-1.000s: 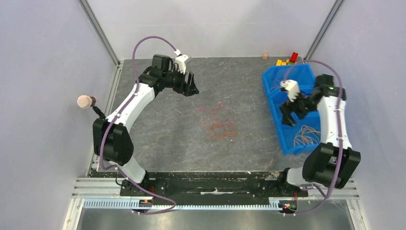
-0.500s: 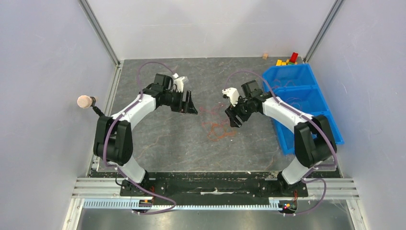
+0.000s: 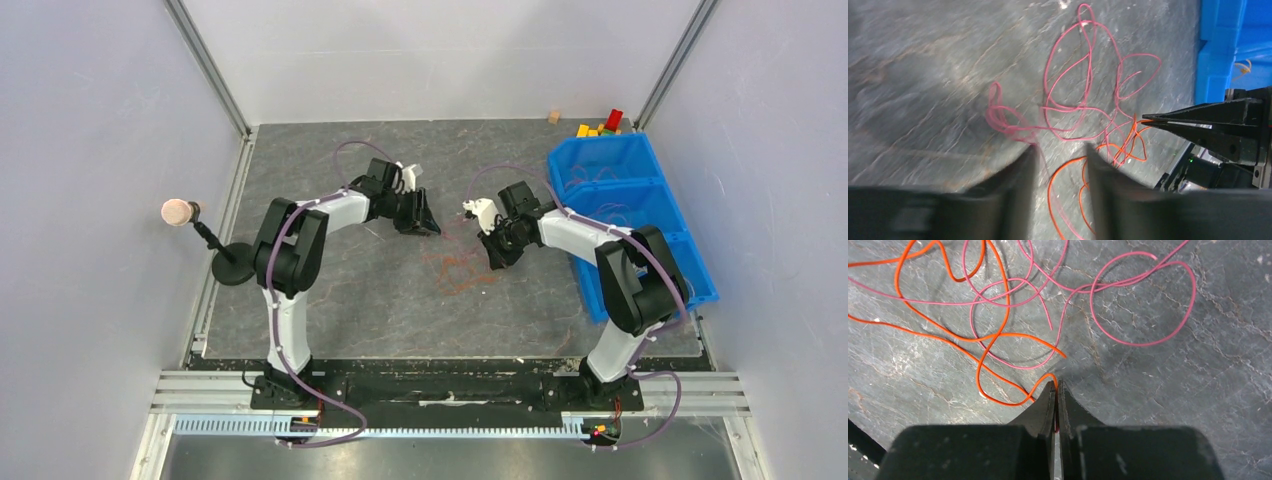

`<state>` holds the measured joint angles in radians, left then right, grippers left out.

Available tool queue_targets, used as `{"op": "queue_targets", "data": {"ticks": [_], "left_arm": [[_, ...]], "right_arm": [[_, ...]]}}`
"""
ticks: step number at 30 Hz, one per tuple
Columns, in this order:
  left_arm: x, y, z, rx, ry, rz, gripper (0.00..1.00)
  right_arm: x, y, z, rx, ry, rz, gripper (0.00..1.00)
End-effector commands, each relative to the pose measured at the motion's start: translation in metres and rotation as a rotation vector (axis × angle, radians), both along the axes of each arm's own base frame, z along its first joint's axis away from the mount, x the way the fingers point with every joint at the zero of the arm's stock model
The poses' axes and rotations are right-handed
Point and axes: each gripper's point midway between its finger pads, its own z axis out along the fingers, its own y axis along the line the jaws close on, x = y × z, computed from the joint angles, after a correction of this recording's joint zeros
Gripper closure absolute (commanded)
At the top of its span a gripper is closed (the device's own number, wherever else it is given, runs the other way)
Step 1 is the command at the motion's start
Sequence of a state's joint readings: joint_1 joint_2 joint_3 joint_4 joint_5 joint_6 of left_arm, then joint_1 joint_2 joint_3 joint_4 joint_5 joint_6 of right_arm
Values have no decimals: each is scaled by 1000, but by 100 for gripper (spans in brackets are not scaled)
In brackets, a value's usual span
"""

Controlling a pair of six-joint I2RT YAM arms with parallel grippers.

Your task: Untangle the cables

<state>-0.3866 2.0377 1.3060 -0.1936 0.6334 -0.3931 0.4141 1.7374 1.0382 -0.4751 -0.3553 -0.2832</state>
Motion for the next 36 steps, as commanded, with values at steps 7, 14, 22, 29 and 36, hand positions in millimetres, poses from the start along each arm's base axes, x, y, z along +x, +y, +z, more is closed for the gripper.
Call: {"op": "queue_targets", "data": {"ticks": [7, 14, 22, 29, 36], "left_arm": [[74, 88, 85, -19, -218, 205, 98], [82, 138, 202, -35, -532, 182, 98], [58, 116, 350, -257, -804, 111, 98], [20, 93, 425, -436, -882, 1, 98], [-26, 50, 455, -568, -891, -196, 98]], "right_arm": [[-7, -93, 12, -166, -69, -88, 100], [-34, -123, -2, -226, -61, -75, 100], [-30, -94, 9, -74, -38, -49, 77], [44, -26, 155, 329, -398, -20, 11], [71, 52, 316, 736, -768, 26, 2]]}}
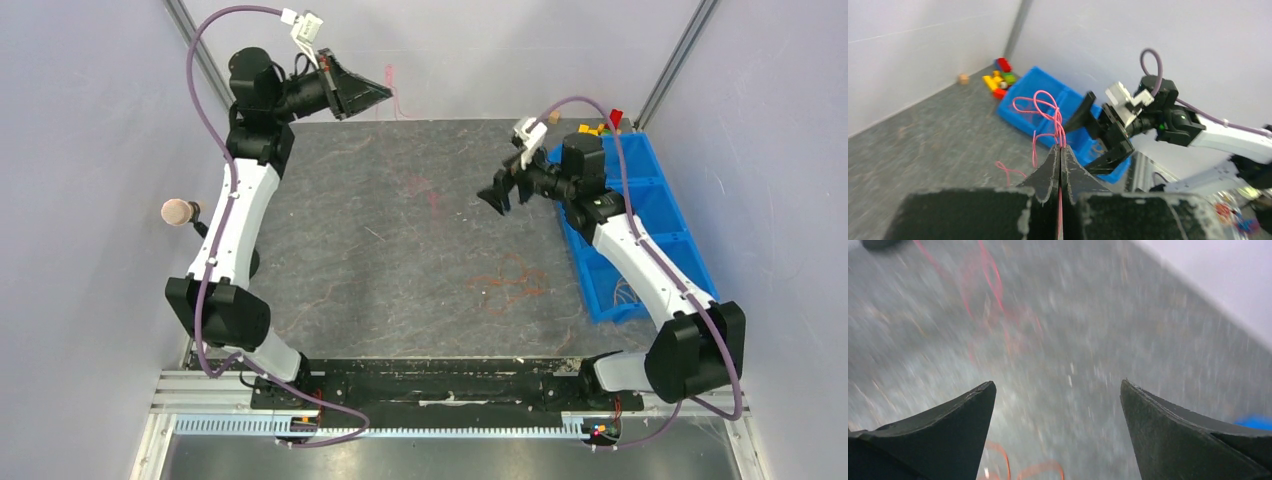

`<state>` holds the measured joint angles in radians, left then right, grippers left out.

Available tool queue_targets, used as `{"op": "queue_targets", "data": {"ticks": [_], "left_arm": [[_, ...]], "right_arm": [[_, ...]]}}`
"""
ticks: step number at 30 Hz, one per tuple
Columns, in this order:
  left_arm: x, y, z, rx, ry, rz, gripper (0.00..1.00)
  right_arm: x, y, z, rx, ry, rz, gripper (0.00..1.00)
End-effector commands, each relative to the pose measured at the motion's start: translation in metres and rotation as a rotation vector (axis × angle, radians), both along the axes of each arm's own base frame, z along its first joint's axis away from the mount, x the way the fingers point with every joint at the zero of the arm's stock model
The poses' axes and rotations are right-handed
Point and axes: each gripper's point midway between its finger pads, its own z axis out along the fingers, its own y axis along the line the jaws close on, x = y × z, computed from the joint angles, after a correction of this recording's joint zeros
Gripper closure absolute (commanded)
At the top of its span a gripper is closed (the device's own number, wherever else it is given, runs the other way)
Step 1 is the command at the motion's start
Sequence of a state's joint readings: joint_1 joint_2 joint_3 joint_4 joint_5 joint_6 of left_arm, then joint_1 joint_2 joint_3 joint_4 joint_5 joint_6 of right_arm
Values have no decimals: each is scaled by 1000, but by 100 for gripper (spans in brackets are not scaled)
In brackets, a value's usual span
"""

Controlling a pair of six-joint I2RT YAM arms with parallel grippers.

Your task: Untangle the cables

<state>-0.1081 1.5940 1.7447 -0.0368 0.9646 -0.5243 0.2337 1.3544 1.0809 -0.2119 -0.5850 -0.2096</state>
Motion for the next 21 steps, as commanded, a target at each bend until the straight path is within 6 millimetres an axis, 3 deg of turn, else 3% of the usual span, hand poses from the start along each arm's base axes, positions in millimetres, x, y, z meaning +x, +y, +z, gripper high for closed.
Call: {"op": "queue_targets", "data": {"ticks": [1, 3, 7, 10, 13, 14, 18, 19, 21], "left_arm": [[-56, -37, 44, -46, -94, -226, 98], [-73, -54, 45, -39, -103, -309, 98], [-94, -78, 46, -42, -106, -398, 98], [-104, -91, 51, -64, -108, -442, 98], [-109, -92, 68, -112, -115, -463, 98], [-109, -89, 75, -130, -113, -462, 98], [-109, -73, 97, -158, -157, -430, 98], [-111, -69, 101, -157, -169, -424, 98], [-110, -63, 106, -155, -181, -406, 98]], "right_arm": [[5, 70, 130, 316, -276, 131, 2], [9, 86, 152, 367, -314, 111, 2], [16, 98, 193, 550, -366, 63, 2], [13, 123, 196, 583, -346, 101, 5], [25, 124, 173, 517, -360, 22, 42], [33, 116, 158, 479, -363, -41, 57], [56, 70, 93, 297, -364, -249, 93], [60, 58, 78, 274, -347, -280, 100], [67, 38, 57, 236, -311, -336, 100]]}}
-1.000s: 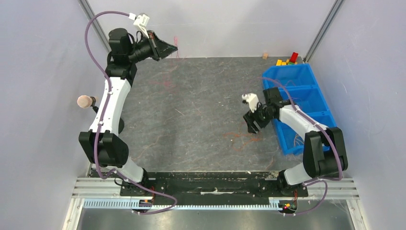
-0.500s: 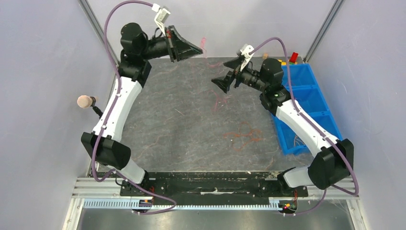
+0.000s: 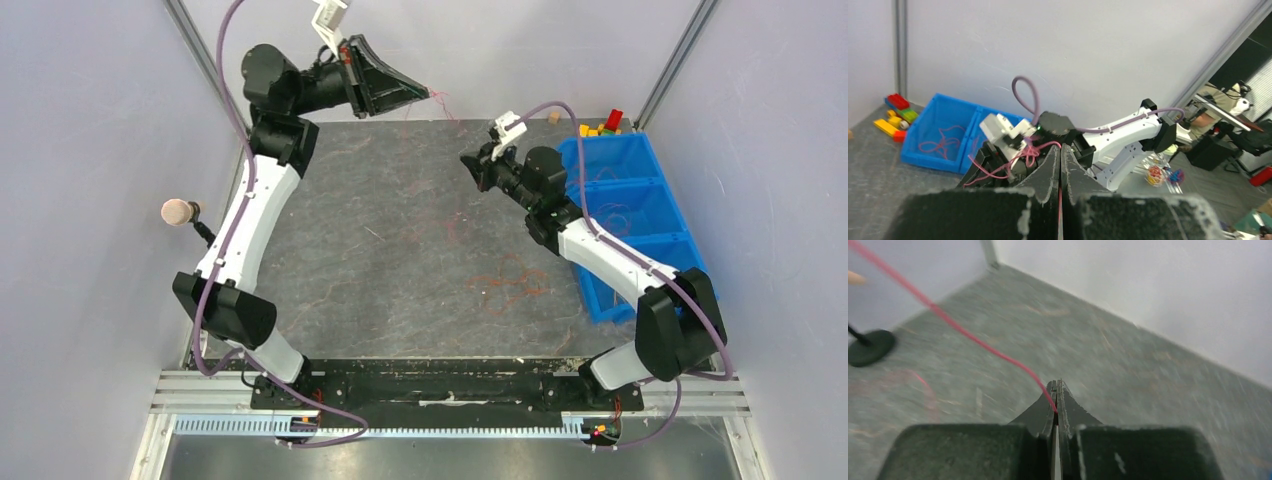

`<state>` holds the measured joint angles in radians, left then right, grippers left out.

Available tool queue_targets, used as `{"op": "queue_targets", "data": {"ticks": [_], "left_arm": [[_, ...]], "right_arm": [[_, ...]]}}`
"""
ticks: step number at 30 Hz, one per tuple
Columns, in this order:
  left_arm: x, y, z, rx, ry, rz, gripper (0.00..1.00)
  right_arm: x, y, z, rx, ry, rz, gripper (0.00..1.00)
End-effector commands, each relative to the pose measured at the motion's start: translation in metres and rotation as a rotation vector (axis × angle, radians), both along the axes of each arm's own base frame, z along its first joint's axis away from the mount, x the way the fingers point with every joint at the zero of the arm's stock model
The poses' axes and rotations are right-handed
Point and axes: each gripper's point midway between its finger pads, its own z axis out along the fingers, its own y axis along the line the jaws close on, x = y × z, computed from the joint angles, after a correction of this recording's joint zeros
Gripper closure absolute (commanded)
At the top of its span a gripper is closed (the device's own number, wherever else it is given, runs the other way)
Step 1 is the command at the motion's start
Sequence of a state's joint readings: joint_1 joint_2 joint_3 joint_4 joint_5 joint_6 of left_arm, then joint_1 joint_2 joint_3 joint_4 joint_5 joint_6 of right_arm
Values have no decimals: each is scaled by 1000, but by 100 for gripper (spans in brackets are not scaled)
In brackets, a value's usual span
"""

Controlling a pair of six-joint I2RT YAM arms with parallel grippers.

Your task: Untangle the cables

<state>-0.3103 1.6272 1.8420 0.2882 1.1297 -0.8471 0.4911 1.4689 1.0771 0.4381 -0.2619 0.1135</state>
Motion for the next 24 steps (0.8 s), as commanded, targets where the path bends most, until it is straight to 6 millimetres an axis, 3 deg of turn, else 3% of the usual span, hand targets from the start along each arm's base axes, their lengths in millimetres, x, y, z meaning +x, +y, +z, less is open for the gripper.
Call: {"op": "queue_targets", "data": {"ticks": [1, 6, 10, 14, 17, 20, 24], "left_arm": [[-17, 21, 40, -48, -93, 20, 98], [9, 54, 56, -61, -139, 156, 98], [28, 79, 74, -82, -193, 275, 98], [37, 88, 79, -88, -237, 337, 98], [44, 90, 79, -85, -255, 369, 98], [59, 95, 70, -37, -262, 439, 98], [78, 99, 29, 36, -211, 501, 98]], "right_arm": [[30, -67, -38, -86, 40, -250, 100], [38, -108, -75, -173, 119, -333, 100], [31, -137, -109, -266, 164, -361, 100], [21, -141, -123, -270, 205, -299, 100], [19, -130, -108, -242, 188, -243, 100], [28, -130, -76, -204, 147, -253, 100], [35, -134, -7, -132, 34, -267, 100]]}}
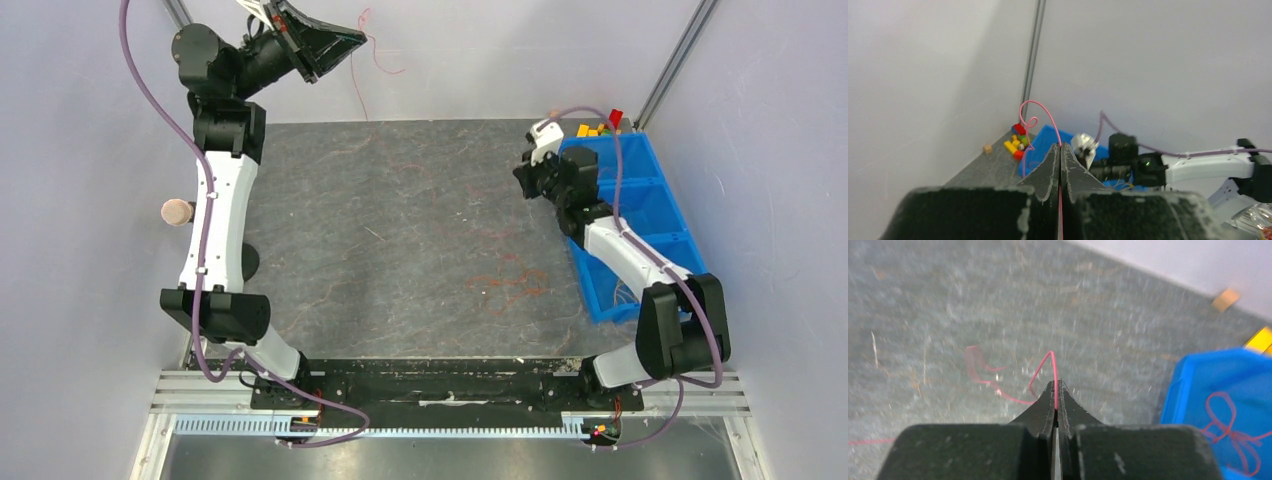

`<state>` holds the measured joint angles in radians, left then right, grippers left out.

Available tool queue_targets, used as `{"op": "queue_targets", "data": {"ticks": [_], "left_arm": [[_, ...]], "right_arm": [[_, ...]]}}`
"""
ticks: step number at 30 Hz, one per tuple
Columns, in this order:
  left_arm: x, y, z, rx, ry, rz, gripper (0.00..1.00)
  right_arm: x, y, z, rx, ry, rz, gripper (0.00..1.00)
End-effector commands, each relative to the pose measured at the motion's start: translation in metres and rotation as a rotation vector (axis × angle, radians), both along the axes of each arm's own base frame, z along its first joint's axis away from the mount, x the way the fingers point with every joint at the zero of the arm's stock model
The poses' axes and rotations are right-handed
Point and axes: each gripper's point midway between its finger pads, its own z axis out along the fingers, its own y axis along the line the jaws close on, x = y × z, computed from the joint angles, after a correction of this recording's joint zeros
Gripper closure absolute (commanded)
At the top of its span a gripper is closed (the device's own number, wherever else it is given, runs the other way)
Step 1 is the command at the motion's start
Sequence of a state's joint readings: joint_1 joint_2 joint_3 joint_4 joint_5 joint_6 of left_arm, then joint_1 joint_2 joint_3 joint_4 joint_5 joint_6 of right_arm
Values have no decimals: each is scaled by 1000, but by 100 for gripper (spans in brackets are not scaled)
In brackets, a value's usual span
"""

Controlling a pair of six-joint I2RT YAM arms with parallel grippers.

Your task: Untangle the cables

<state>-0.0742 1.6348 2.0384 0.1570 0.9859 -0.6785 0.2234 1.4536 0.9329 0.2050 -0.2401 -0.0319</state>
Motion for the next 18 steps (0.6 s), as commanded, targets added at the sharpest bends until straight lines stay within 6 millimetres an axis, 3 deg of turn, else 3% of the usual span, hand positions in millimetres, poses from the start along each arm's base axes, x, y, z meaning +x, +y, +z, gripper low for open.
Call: {"op": "queue_targets", "data": {"ticks": [1, 4, 9, 13, 15, 18], "left_arm": [[22, 9, -42, 84, 20, 122, 98], [30, 11, -82, 115, 91, 150, 98], [38, 10, -157, 168, 218, 169, 98], [51, 23, -216, 281, 302, 261, 98], [55, 33, -248, 377, 331, 308, 98], [56, 47, -300, 502, 383, 358, 98]], "right_arm": [[10, -1, 127, 95, -264, 18, 100], [8, -5, 174, 110, -352, 14, 100], [14, -26, 229, 96, -473, -44, 100], [34, -62, 251, 45, -525, -145, 100], [44, -87, 274, 69, -557, -195, 100], [50, -99, 309, 169, -584, -162, 100]]}}
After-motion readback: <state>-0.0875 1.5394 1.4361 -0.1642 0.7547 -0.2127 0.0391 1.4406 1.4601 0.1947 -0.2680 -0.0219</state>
